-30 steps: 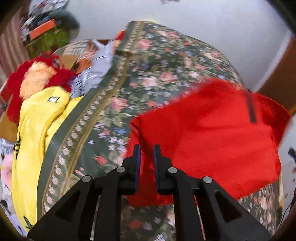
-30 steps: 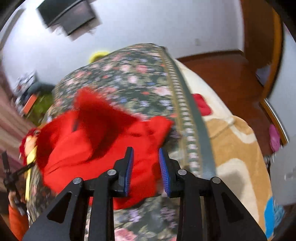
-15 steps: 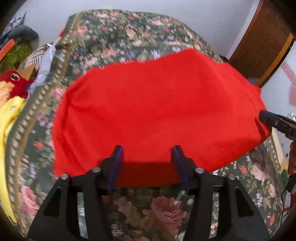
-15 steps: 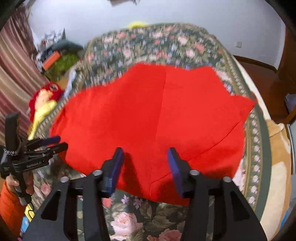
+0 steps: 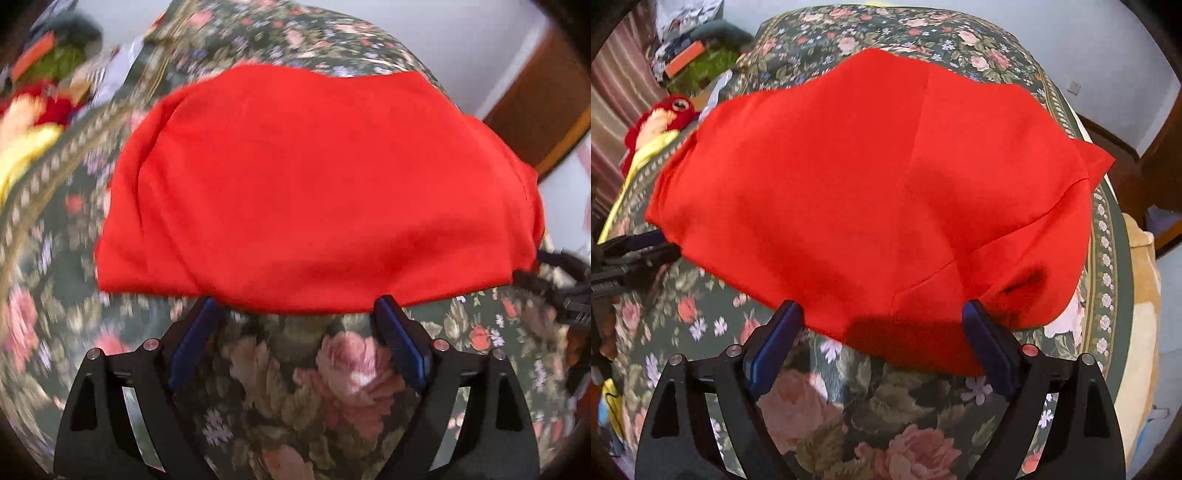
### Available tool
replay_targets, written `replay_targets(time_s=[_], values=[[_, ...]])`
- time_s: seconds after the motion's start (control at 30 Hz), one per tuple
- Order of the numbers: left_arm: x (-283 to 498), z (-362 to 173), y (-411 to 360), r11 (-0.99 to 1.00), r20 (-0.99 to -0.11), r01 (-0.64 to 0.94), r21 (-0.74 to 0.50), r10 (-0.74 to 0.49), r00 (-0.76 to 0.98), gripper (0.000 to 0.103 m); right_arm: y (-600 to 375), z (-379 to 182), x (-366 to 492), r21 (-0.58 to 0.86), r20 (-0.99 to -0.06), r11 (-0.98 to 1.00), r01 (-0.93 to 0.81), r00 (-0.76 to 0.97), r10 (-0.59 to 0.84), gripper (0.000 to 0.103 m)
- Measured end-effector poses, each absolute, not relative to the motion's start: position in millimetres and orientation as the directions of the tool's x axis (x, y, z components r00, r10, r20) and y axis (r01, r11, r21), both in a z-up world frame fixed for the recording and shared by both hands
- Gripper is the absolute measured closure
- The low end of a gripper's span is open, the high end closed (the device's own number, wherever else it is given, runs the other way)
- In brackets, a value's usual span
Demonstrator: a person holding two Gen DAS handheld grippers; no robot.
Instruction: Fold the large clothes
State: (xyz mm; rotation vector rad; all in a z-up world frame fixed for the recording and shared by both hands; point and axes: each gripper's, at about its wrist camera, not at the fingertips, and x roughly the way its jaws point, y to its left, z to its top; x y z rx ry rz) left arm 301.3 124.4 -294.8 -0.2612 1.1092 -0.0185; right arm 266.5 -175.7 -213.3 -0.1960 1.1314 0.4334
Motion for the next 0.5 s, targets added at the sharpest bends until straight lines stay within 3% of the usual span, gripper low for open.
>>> replay_targets(time_s=[0.27, 0.5], values=[[279.3, -283.6, 160.3, 0.903, -0.859, -0.229, -0.363, -0.229, 0.458, 0.016, -175.5, -200.6, 257.8, 0.061, -0.909, 0.897, -0.439, 0.347, 0.231, 0.015], [277.3, -279.7, 173.7, 0.806, -0.798, -0.276, -0.523, -0.350, 0.490, 0.015, -179.0, -170.2, 264.3, 0.094, -0.858, 0.908, -0.409, 0.429, 0.282, 0.015]])
